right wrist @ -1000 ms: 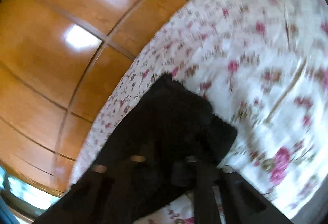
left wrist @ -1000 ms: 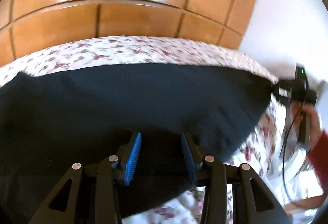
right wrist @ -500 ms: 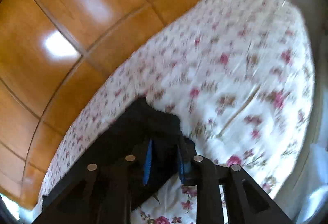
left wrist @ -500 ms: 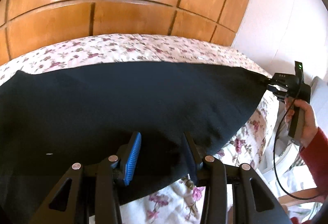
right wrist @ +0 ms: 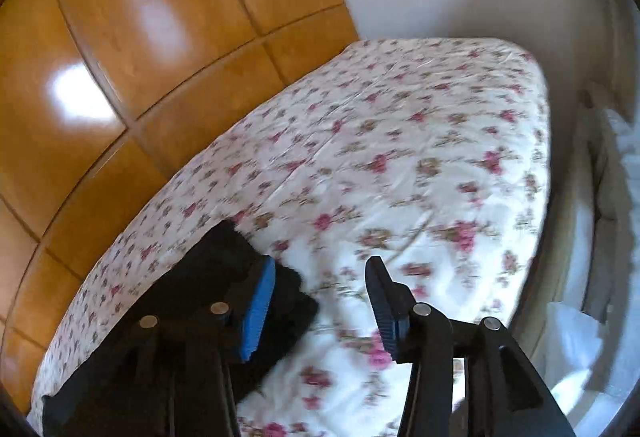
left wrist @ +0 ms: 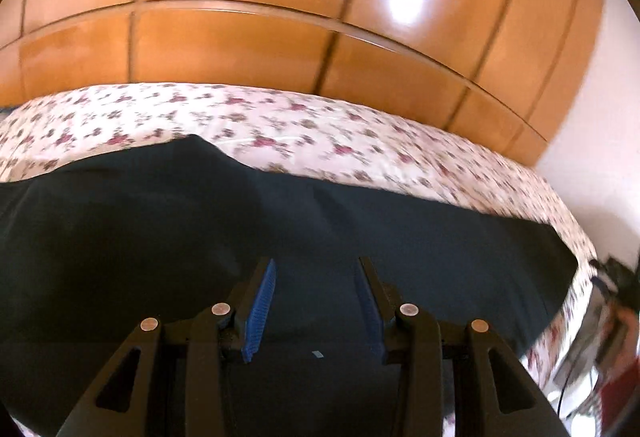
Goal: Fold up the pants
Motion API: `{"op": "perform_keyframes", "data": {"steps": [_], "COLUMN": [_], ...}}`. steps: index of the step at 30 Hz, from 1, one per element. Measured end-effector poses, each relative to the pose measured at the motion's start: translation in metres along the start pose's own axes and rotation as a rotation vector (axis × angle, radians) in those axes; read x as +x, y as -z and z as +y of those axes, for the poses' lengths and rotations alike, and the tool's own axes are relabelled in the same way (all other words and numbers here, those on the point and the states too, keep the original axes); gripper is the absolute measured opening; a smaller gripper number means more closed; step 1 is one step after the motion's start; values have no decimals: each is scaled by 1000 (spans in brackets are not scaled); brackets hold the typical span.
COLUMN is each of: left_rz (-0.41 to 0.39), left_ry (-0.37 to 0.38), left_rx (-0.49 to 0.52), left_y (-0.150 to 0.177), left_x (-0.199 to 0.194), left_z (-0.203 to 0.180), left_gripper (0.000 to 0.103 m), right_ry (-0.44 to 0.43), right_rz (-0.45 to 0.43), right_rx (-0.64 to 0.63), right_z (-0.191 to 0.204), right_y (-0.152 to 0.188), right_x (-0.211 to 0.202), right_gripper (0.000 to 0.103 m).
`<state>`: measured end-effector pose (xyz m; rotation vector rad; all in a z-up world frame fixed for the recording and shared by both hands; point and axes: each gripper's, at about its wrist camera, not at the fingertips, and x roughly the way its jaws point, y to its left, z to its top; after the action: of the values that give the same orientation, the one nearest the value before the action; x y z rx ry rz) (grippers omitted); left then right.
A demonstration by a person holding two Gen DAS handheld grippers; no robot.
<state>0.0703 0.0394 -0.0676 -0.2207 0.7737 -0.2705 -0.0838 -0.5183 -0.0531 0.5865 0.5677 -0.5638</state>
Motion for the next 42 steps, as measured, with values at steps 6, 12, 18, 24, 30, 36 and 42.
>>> {"op": "perform_keyframes", "data": {"steps": [6,12,18,24,30,36,42], "left_rz": [43,129,127,109,67,-31,-6], "left_ry": [-106,-238,-242,-191,-172,-66,-60], "left_rx": [60,40,97,7,-71,-164,-76], "left_y": [-29,-57,-63,-67,-59,-22,12], "left_x": [33,70,99,103,74,29,24], "left_z": [-8,20,47,65,67,49,14], "left_gripper": [41,41,50,65,62,63,63], "right_ry": [-173,-211,-120,-141,-199,-137,-171], "right_rz": [16,123,199,153,98,45,160], "right_rx": [-261,-557,-472,-400,-228,-100,53], "right_z": [63,141,129,117,87,31,-2], "right_y": [16,44,43,44,32,25,39], "right_x": [-4,38,86,85,48,6,13], "right_gripper": [40,26,14,9,21,47,47]}}
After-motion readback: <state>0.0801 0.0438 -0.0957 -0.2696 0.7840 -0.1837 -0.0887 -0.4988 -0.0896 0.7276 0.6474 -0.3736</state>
